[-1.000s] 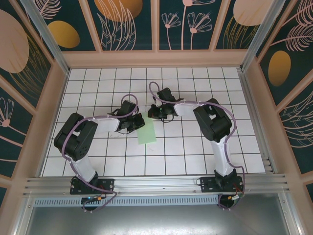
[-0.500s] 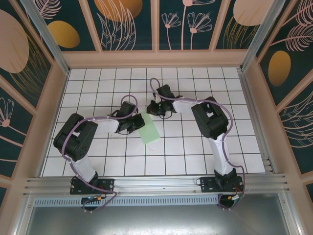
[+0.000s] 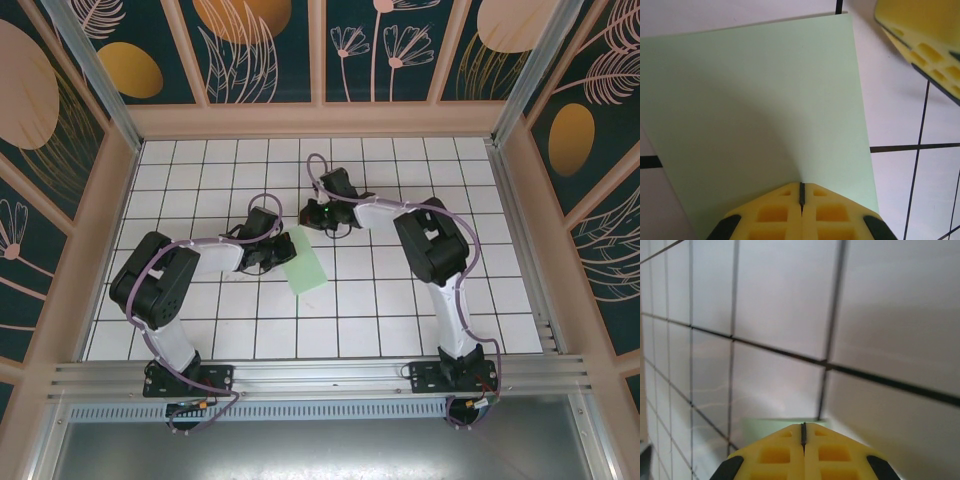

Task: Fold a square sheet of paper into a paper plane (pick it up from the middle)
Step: First fold in half a square sheet of paper at the center of the table.

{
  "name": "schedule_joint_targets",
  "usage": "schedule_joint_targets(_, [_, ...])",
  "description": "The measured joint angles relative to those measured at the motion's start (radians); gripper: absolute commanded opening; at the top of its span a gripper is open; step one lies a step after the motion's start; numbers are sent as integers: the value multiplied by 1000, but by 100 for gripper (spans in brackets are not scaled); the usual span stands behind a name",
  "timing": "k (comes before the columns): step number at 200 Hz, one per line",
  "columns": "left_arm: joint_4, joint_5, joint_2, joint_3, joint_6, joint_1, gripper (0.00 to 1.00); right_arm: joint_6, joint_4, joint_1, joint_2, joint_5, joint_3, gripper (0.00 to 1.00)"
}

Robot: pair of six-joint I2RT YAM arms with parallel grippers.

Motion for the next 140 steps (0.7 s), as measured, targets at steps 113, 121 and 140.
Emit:
schedule_joint_targets(113, [-6, -3, -6, 2, 13, -1, 0, 0, -45, 8, 47, 27, 44, 0])
schedule_joint_targets(121, [-6, -3, -6, 1, 13, -1, 0, 0, -47, 5, 51, 25, 44, 0])
schedule_joint_targets(140, [-6, -3, -7, 0, 16, -1, 0, 0, -49, 3, 52, 25, 47, 0])
